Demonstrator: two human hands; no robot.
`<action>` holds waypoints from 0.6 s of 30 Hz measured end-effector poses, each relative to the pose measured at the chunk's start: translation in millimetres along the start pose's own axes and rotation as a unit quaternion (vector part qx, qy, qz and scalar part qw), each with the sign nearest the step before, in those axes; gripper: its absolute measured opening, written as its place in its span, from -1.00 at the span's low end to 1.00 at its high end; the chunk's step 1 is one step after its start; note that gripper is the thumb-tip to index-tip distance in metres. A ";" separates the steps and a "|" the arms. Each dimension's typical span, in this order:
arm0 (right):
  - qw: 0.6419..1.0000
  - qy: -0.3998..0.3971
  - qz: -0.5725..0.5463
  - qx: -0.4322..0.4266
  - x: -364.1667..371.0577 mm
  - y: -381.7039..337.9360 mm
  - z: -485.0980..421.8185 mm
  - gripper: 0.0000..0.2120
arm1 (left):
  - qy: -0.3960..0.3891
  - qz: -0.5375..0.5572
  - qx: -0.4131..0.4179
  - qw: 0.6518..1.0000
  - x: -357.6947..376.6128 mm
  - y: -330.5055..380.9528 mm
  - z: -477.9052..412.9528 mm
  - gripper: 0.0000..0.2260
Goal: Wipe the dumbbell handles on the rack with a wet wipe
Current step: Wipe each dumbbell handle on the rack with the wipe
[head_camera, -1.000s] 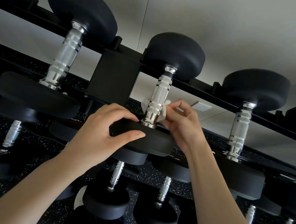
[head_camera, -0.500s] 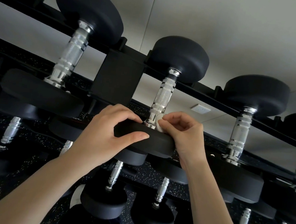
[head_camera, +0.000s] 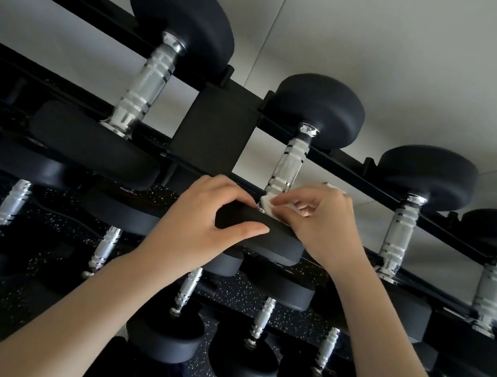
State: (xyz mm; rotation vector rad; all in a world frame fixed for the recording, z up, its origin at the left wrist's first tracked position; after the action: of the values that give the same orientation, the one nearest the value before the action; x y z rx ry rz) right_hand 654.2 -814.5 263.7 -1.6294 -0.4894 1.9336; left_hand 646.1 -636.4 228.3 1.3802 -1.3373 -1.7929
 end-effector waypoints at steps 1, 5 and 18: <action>0.999 -0.005 0.026 -0.019 1.0 -3.2 -2.3 -0.90 | 0.001 -0.005 0.002 1.000 0.4 -0.6 -0.1 -0.59; 0.991 -0.001 0.110 -0.078 5.2 -11.3 -13.9 -0.90 | 0.005 -0.008 0.009 1.000 1.3 -2.3 -0.2 -0.59; 0.961 0.209 0.149 -0.103 -6.3 -23.0 -64.2 -0.92 | -0.018 0.067 -0.027 0.997 -6.3 -6.1 -3.8 -0.66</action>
State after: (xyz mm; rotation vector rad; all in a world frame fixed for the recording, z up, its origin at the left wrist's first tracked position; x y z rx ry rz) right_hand 721.7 -805.5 269.9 -2.2864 -0.2920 1.7044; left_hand 652.9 -630.3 225.4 1.2063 -1.3553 -1.7594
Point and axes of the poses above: each hand's wrist, its own z-axis away from the middle knuckle, its own x-axis out of the palm, y = z × x, the point moved 2 cm from there along -z, towards the middle knuckle, and after that the axes turned 3 degrees about x, right-handed, at the moved point
